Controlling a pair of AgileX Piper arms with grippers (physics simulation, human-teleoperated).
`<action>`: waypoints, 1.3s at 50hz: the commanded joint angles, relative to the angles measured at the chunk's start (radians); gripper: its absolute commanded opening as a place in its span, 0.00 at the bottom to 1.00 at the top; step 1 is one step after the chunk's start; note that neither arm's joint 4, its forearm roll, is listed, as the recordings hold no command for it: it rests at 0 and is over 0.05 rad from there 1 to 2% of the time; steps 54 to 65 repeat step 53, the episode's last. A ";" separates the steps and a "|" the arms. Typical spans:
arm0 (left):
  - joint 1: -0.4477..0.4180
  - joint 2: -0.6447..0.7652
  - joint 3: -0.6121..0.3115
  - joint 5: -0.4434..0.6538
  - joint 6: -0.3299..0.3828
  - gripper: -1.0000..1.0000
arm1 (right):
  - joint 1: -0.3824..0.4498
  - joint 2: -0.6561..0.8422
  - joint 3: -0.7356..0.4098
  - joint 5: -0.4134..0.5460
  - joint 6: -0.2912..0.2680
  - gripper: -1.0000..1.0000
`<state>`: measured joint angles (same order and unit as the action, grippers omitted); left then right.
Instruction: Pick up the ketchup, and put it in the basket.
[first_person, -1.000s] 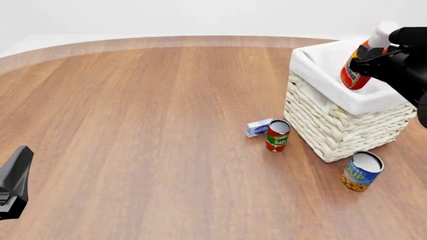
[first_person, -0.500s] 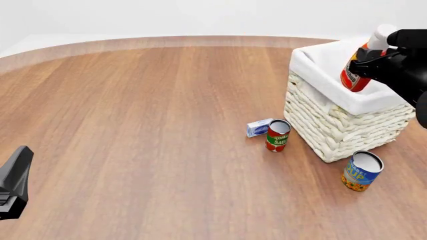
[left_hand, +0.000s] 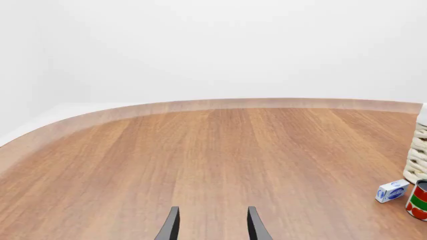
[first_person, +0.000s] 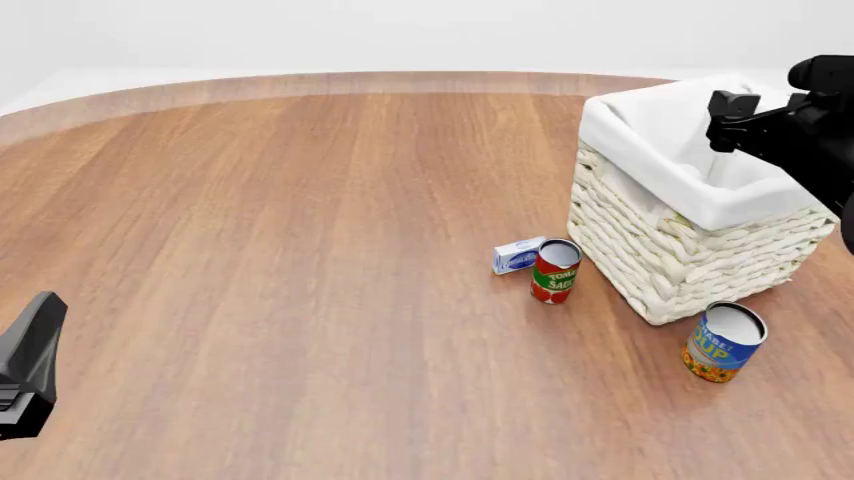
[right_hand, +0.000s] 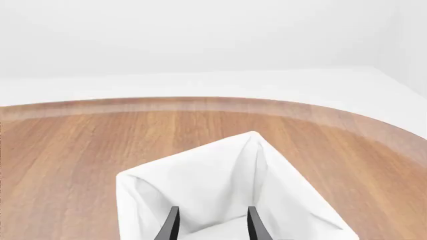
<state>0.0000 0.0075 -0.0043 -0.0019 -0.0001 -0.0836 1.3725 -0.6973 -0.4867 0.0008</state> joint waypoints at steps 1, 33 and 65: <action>0.000 0.000 0.000 0.000 0.000 1.00 | 0.005 -0.015 0.020 -0.022 0.021 1.00; 0.000 0.000 0.000 0.000 0.000 1.00 | 0.061 -0.170 0.065 -0.034 0.078 1.00; 0.000 0.000 0.000 0.000 0.000 1.00 | 0.087 -0.188 0.043 -0.001 0.068 1.00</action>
